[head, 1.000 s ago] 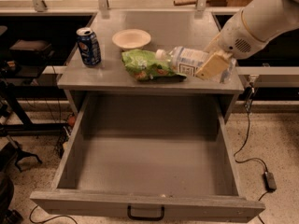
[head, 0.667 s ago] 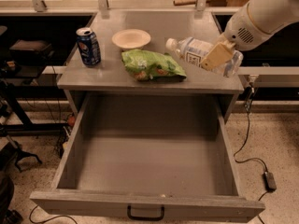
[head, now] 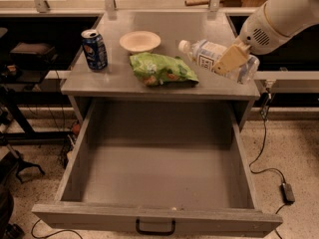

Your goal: Pick blue plastic bottle from top drawer and place on counter

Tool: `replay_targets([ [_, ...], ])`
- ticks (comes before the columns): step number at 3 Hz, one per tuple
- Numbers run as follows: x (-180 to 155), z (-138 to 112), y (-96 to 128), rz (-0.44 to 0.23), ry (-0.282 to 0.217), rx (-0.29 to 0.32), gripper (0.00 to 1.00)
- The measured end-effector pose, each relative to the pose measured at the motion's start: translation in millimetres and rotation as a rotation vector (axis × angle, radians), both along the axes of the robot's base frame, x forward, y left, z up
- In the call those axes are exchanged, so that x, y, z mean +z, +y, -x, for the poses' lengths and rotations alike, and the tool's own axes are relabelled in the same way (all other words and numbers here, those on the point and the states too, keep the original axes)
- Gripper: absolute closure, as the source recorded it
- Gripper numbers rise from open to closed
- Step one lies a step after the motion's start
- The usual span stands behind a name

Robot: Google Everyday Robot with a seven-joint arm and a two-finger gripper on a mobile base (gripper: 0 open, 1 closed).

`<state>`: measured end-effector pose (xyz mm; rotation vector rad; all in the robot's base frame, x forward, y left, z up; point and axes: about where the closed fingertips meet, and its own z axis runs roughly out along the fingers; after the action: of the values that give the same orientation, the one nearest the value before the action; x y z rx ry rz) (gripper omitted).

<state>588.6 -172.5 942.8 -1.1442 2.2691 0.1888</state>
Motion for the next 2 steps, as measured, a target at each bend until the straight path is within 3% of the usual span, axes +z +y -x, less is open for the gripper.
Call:
replay_targets([
  [1, 3, -9, -3, -0.004, -0.022, -0.047, 1.0],
  [2, 5, -33, -17, -0.01, -0.058, -0.144, 1.0],
])
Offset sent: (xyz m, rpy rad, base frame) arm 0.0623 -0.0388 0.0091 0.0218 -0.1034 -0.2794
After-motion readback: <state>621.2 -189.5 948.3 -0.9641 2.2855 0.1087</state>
